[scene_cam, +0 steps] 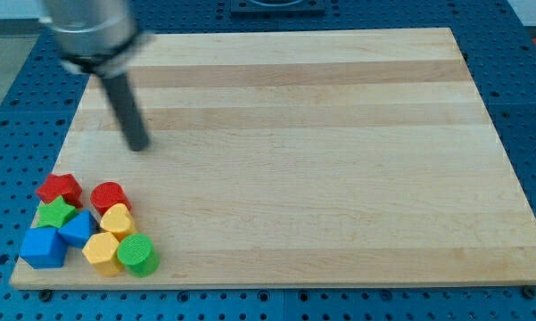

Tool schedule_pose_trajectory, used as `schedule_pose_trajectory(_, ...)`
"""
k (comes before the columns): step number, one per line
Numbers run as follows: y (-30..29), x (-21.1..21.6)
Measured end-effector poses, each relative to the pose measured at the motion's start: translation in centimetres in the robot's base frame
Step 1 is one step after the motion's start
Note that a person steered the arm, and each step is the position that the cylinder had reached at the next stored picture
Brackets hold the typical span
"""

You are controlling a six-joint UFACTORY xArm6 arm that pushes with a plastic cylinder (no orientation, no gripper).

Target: Slightly touch the red star

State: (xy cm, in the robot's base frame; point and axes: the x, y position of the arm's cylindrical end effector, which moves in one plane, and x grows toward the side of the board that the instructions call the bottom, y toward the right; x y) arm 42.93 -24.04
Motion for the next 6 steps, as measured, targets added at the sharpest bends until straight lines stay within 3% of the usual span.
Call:
schedule_pose_trajectory(1, -6.2, -0.4)
schedule_pose_trajectory(3, -6.4, 1.7)
schedule_pose_trajectory(6, -6.4, 8.2)
